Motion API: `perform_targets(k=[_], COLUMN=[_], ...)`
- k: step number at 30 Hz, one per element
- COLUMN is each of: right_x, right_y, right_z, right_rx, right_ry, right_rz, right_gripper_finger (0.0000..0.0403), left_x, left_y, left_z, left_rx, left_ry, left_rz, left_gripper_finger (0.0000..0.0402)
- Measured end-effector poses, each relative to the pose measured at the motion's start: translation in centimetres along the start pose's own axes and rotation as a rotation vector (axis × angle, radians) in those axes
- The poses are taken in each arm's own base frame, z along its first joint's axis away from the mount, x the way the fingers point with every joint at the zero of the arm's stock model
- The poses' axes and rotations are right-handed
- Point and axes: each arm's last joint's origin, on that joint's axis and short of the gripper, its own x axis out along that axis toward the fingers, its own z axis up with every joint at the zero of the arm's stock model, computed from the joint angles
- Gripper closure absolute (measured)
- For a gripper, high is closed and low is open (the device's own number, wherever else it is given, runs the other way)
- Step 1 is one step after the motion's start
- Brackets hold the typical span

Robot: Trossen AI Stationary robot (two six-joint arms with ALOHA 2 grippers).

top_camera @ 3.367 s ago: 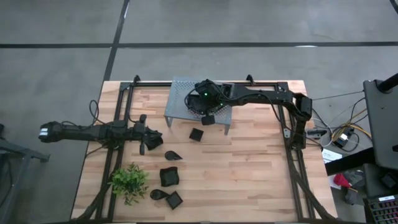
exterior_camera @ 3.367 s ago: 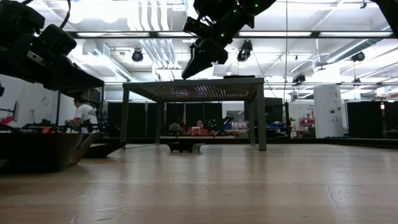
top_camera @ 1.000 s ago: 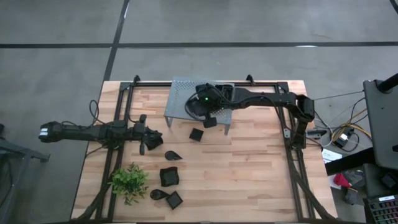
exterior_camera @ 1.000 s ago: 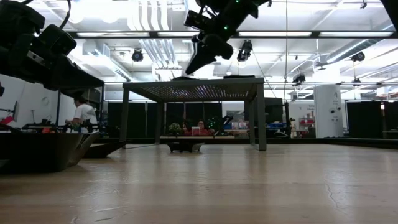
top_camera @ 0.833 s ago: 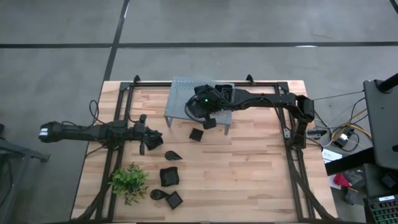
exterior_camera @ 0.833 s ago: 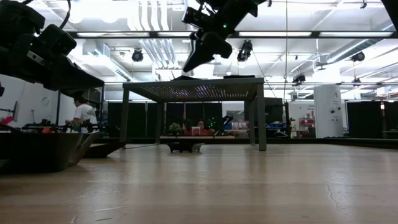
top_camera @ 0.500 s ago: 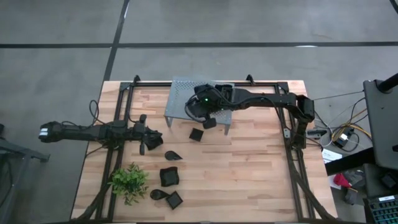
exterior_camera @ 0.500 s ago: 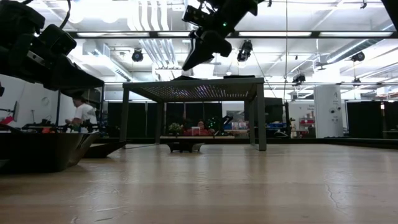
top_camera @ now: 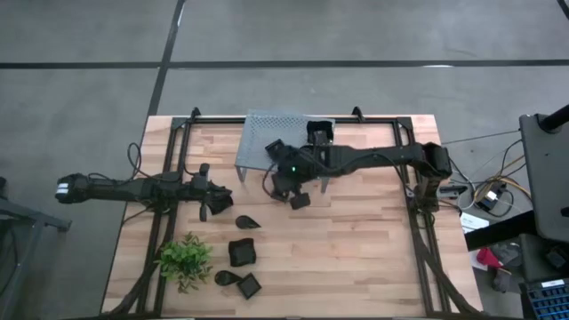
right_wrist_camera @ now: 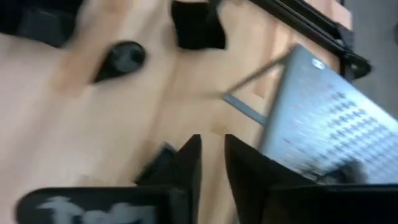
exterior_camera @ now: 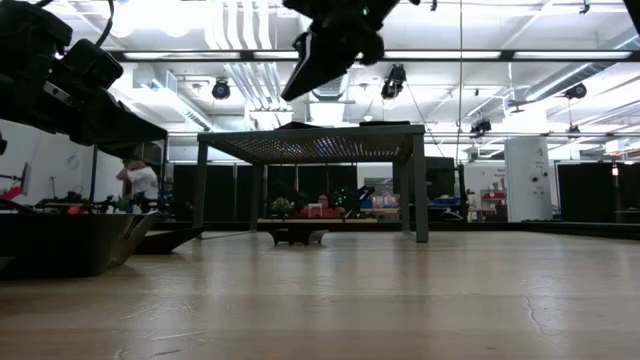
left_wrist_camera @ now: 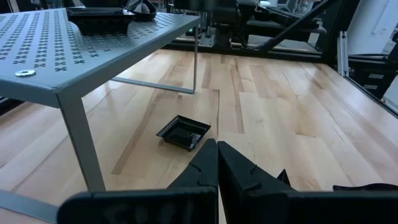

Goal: Pick & Place Mini shaped plates
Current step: Stack the black square plate on top of the other black square plate on the shelf

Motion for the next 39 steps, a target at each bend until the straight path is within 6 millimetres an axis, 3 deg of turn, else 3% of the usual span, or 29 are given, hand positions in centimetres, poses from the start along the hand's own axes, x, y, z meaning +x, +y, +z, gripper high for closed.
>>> perform_targets(k=[5, 9, 21, 30, 39], right_x=[0.0, 0.5, 4.2, 5.9, 5.8], right_y=[2.2, 3.9, 7.1, 9.2, 11.5], right_z=[0.9, 0.9, -2.3, -5.3, -5.3], right_rx=[0.131, 0.151, 0.214, 0.198, 0.178], right_ry=[-0.01, 0.005, -0.043, -0.05, -0.061], right_rz=[0.029, 0.053, 0.047, -0.068, -0.156], right_gripper_finger=[0.0289, 0.0279, 0.0298, 0.0315, 0.0317], left_x=[0.0, 0.0, 0.0, 0.0, 0.0], left_y=[0.0, 0.0, 0.0, 0.0, 0.0], left_z=[0.0, 0.0, 0.0, 0.0, 0.0], left_rx=[0.0, 0.0, 0.0, 0.0, 0.0], left_ry=[0.0, 0.0, 0.0, 0.001, 0.0], left_rz=[0.0, 0.0, 0.0, 0.0, 0.0], left_gripper_finger=[0.0401, 0.0401, 0.0401, 0.0401, 0.0401])
